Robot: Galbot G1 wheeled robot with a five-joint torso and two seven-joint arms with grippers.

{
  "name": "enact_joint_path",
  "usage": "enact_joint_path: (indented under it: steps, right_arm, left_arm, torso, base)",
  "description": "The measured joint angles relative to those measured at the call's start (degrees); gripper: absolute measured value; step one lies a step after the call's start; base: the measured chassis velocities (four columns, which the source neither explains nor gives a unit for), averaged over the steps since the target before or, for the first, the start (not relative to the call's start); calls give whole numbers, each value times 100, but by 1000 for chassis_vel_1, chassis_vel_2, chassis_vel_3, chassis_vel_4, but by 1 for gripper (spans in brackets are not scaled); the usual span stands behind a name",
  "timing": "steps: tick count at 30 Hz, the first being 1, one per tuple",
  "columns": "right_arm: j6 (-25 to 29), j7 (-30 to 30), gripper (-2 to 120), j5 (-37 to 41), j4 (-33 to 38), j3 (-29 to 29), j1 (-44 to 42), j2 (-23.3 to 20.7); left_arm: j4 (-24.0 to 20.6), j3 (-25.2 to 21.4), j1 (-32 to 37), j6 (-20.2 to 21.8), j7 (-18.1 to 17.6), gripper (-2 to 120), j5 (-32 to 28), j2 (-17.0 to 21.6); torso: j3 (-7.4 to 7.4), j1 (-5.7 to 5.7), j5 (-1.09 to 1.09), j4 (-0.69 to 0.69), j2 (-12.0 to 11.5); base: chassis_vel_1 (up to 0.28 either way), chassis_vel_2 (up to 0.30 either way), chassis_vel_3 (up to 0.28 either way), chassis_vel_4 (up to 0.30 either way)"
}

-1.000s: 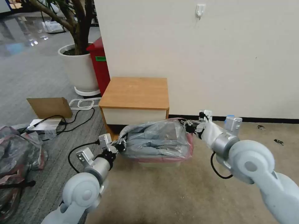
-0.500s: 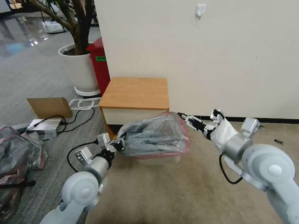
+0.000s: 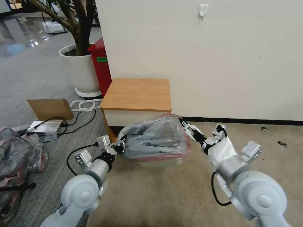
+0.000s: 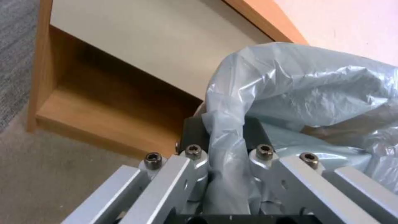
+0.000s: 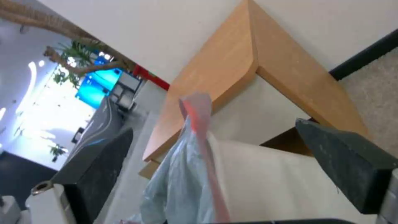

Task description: Pick up the garbage bag from the table and place it over the trash can.

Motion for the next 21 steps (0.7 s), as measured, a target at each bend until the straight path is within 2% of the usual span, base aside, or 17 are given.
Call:
enact_joint_path:
  steps: [2,3,5,7,9,10,13,14,16,18,21]
  right_arm:
    - [70,-37,89,-140,-100,-84,18,120]
    - [70,-37,89,-140,-100,-84,18,120]
    - [111,-59,80,-220,-160,-150,33,200]
    - [120,-63,76,-250,-176,-162,41,229]
    - [155,-89,66,-353,-213,-188,66,300]
    - [155,-89,66,-353,-213,-188,66,300]
    - [178,-112,51,-414,-236,-202,84,371]
    - [178,-112,51,-414,-236,-202,84,371]
    - [189,-121,39,-455,-246,-200,85,414]
    - [191,-122,36,-463,-246,-194,84,423]
    - [212,-124,23,-469,-246,-170,81,428]
  left_arm:
    - [7,-10,-5,-2,-1,7,2,-27]
    - [7,-10,-5,-2,-1,7,2,-27]
    - [10,-25,-21,-3,-2,7,4,-50]
    - [9,-30,-25,-4,-3,7,4,-56]
    - [8,-37,-25,-4,-5,7,4,-64]
    - [8,-37,-25,-4,-5,7,4,-64]
    - [-5,-44,-7,-4,-5,7,6,-71]
    - [-5,-44,-7,-4,-5,7,6,-71]
    - [-5,-59,10,0,-5,7,6,-81]
    - [-5,-60,13,2,-5,7,6,-83]
    - [-7,-59,20,9,-5,7,6,-90]
  torso:
    - [0,0,0,0,0]
    - [0,0,0,0,0]
    - [0,0,0,0,0]
    - [0,0,0,0,0]
    - [0,0,0,0,0]
    - [0,0,0,0,0]
    - [0,0,0,0,0]
    - [0,0,0,0,0]
    - [0,0,0,0,0]
    - [0,0,0,0,0]
    - [0,0,0,0,0]
  base:
    - [0,0,0,0]
    - [0,0,0,0]
    - [0,0,0,0]
    - [0,0,0,0]
    - [0,0,0,0]
    - [0,0,0,0]
    - [0,0,0,0]
    - [0,0,0,0]
    - [0,0,0,0]
    - [0,0,0,0]
    - [0,0,0,0]
